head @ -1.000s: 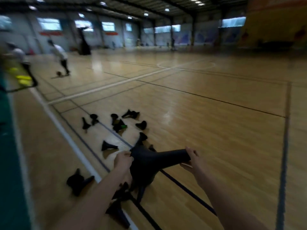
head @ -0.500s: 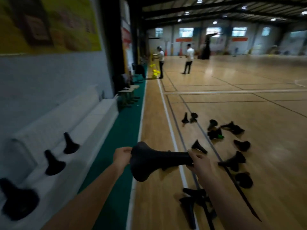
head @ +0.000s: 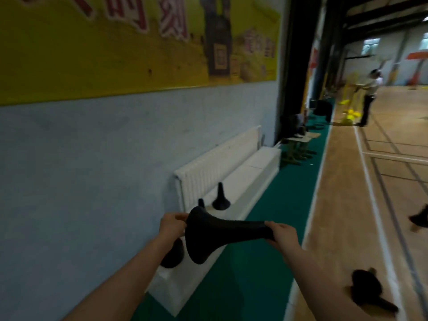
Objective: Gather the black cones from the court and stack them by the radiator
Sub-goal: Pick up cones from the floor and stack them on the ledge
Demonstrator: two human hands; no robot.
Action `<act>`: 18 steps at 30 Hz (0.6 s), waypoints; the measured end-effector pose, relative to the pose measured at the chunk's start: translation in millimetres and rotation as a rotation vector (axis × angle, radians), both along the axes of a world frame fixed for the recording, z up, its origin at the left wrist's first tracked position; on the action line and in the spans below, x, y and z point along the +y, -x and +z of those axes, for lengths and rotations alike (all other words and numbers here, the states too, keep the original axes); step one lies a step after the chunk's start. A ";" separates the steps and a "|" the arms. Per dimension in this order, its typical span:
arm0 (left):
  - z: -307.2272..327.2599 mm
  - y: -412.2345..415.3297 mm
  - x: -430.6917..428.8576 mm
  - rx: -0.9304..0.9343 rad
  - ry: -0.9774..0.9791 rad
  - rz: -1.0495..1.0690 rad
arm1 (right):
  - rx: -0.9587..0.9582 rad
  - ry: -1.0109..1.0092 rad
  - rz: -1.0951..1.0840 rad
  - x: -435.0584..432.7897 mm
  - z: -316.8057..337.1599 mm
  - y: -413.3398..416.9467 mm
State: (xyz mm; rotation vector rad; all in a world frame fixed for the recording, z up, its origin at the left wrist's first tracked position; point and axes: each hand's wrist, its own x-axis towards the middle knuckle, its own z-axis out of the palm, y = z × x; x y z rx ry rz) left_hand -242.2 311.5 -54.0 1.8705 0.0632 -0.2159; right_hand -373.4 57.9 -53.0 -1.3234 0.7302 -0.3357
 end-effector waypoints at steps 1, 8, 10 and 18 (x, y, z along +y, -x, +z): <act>-1.9 -8.6 16.1 0.006 0.007 0.030 | 0.007 0.009 0.025 11.5 -3.7 -18.2; -19.1 -58.6 86.7 0.049 0.046 0.227 | 0.076 0.016 0.203 64.7 -24.2 -122.1; -28.2 -73.9 92.9 0.066 0.059 0.266 | 0.089 0.036 0.258 65.7 -29.6 -146.8; -55.8 -147.2 81.0 0.128 0.110 0.386 | 0.159 0.018 0.470 37.3 -51.8 -266.2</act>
